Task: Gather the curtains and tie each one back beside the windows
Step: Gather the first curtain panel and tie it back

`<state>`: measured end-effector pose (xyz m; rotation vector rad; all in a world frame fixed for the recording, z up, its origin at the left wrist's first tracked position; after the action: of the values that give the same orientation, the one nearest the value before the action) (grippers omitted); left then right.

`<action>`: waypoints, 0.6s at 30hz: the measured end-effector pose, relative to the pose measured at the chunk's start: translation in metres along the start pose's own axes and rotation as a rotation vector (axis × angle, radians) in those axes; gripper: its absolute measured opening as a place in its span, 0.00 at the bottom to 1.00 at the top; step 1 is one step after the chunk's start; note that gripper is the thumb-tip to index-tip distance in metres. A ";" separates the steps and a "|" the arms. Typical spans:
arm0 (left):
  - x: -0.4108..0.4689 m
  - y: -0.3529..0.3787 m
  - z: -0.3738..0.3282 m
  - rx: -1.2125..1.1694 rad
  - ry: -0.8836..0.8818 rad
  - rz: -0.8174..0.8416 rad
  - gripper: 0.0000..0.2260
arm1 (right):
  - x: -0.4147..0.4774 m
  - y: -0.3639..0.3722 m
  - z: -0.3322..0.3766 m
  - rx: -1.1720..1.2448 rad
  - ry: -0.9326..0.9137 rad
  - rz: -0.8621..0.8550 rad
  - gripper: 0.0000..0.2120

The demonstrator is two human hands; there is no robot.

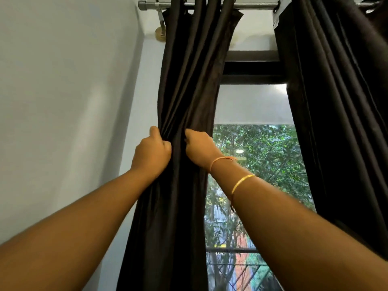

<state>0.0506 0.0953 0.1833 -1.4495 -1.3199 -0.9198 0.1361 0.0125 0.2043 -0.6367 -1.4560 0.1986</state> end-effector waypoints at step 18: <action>-0.039 0.066 -0.036 0.005 0.101 0.244 0.36 | -0.052 0.010 -0.048 0.357 0.111 -0.067 0.08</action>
<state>0.1127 0.0509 0.1464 -1.5016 -1.0445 -0.8167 0.1779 -0.0185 0.1549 -0.3035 -1.2919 0.3563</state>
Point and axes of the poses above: each hand's wrist, its own x-axis towards the middle knuckle, its own y-axis out of the palm, z = x × y, the point moved 10 cm from there along x, towards the middle knuckle, and after that the axes turned 5 degrees about z, right-handed, at the moved point
